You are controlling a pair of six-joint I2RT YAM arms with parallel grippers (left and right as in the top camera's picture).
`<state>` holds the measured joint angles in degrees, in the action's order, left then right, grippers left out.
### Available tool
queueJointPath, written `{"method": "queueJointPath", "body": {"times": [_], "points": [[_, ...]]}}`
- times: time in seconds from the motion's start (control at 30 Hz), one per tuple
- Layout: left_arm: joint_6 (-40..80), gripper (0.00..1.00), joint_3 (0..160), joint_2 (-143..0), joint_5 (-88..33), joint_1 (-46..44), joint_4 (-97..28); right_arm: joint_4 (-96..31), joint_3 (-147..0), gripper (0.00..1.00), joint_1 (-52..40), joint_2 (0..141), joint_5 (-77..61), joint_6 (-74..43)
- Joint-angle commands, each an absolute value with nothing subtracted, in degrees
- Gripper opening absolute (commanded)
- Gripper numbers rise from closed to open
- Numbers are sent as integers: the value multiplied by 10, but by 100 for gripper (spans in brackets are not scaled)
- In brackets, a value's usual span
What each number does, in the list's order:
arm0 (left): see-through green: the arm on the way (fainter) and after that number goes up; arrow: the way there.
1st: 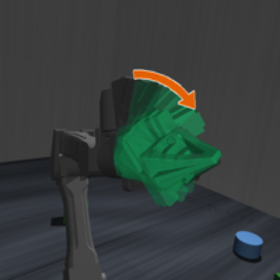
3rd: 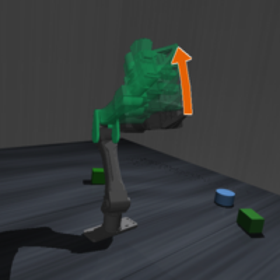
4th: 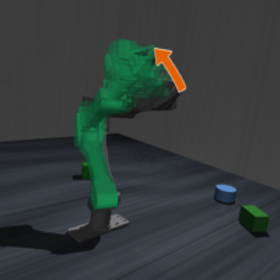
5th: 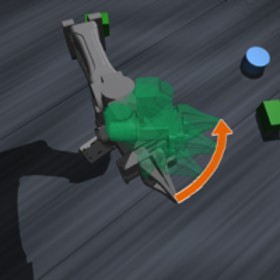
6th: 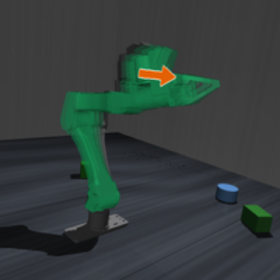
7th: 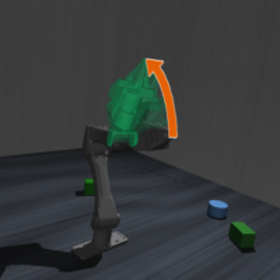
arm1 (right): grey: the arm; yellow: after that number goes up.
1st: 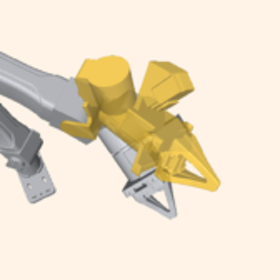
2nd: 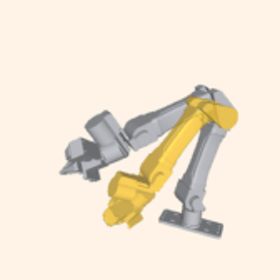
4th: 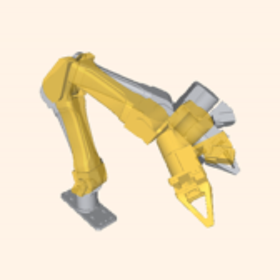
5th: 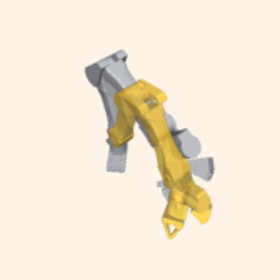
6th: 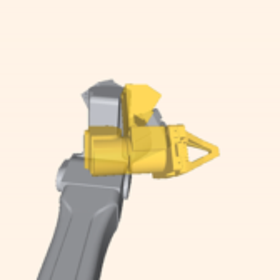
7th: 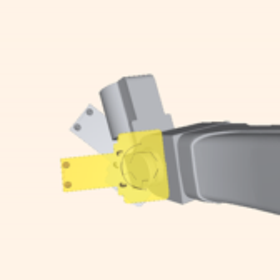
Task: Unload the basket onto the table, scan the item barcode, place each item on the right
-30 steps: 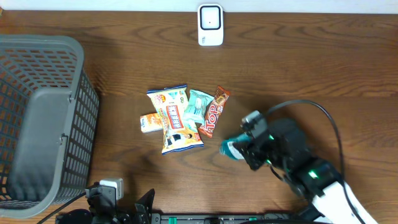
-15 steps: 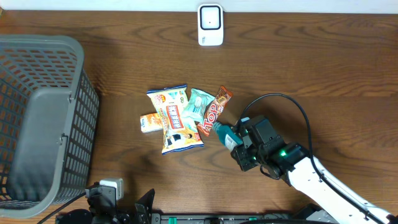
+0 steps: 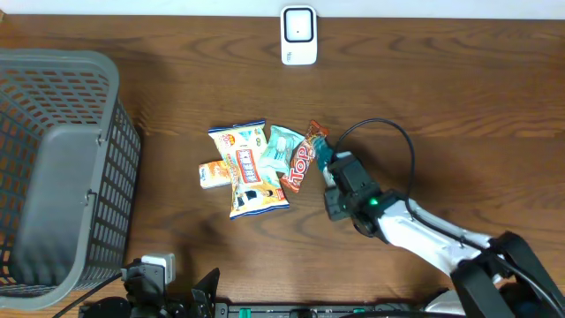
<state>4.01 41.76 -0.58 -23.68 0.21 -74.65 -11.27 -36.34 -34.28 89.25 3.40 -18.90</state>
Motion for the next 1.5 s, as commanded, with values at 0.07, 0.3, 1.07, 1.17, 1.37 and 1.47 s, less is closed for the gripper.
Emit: {"method": "queueJointPath", "body": {"times": [0.07,0.3,1.07,1.17,1.37,1.47], "points": [[30,98,420,-2,-237,0,-746,-112,-351,25,-342,984,36,-225],[30,98,420,-2,-237,0,-746,-100,-351,64,-342,999,35,-225],[30,98,420,-2,-237,0,-746,-182,-378,1,-338,769,-117,-88],[30,98,420,-2,-237,0,-746,-192,-378,1,-338,700,-138,-80],[30,98,420,-2,-237,0,-746,-229,-378,1,-338,577,-147,-74],[30,98,420,-2,-237,0,-746,-241,-378,1,-338,512,-216,-77]]}}
